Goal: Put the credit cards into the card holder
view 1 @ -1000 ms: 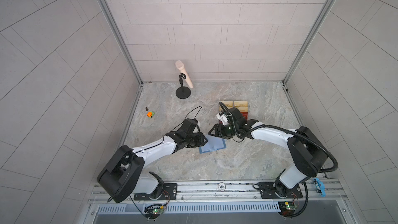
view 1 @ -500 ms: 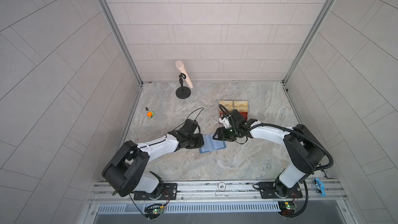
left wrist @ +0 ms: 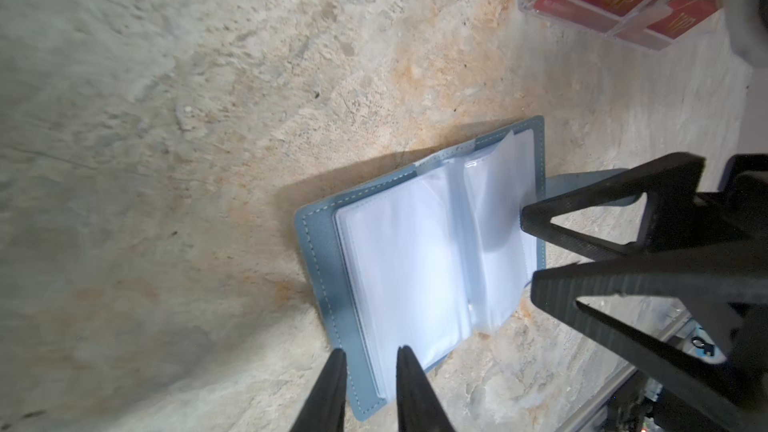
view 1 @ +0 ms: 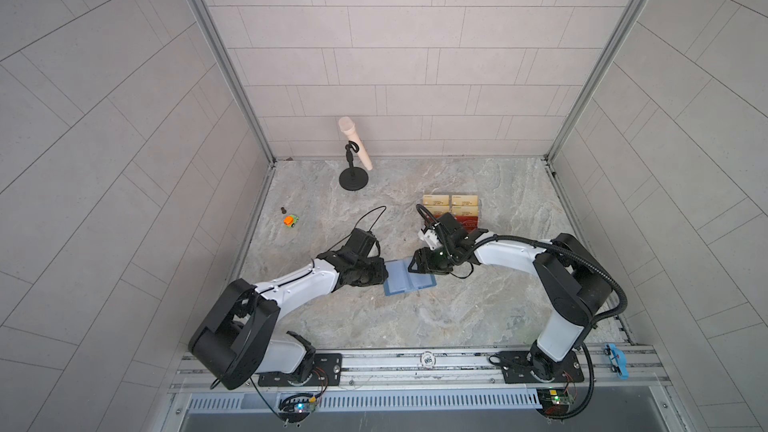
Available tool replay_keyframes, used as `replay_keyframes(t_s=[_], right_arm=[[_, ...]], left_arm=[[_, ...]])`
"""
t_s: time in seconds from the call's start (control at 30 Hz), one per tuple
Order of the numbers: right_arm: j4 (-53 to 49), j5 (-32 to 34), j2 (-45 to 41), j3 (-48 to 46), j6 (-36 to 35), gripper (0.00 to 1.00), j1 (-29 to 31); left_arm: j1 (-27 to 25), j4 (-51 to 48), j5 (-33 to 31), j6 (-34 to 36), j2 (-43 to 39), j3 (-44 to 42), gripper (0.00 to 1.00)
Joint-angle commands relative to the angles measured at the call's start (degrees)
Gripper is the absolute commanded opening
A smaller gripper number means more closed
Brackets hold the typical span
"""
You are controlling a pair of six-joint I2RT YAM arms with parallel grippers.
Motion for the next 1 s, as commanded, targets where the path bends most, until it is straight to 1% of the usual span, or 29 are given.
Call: replay_keyframes(t_s=[0.0,0.17,0.37,0.5,0.8,0.97], right_arm=[[-1.7,0.8,1.2,0.8,-0.4,0.66,0.6],[-0.2,-0.6,2.1,0.8,1.3,0.66,1.2],[6.2,-4.4,2.9,-0.2,5.9,0.66,1.7],[9.6,-6.5,3.5,-0.5,8.4,0.66,1.9],[14.5,-8.9,3.5,-0.5,12.2,0.66,2.9],[20.6,-10.8,3.3,-1.6,15.9,0.66,3.1]], left_arm=[[0.5,-1.5,-1.1,0.9,0.8,-1.0,0.2],[1.0,-0.6,-0.5,1.0,1.1,-1.9,0.17],[1.0,1.7,0.7,0.7,2.6,-3.0,0.16],[1.0,3.0,1.4,0.3,3.4,-3.1,0.16],[1.1,3.8,1.9,0.9,5.4,-2.4,0.16],[2.0,4.2,2.4,1.1,5.5,-2.4,0.16]])
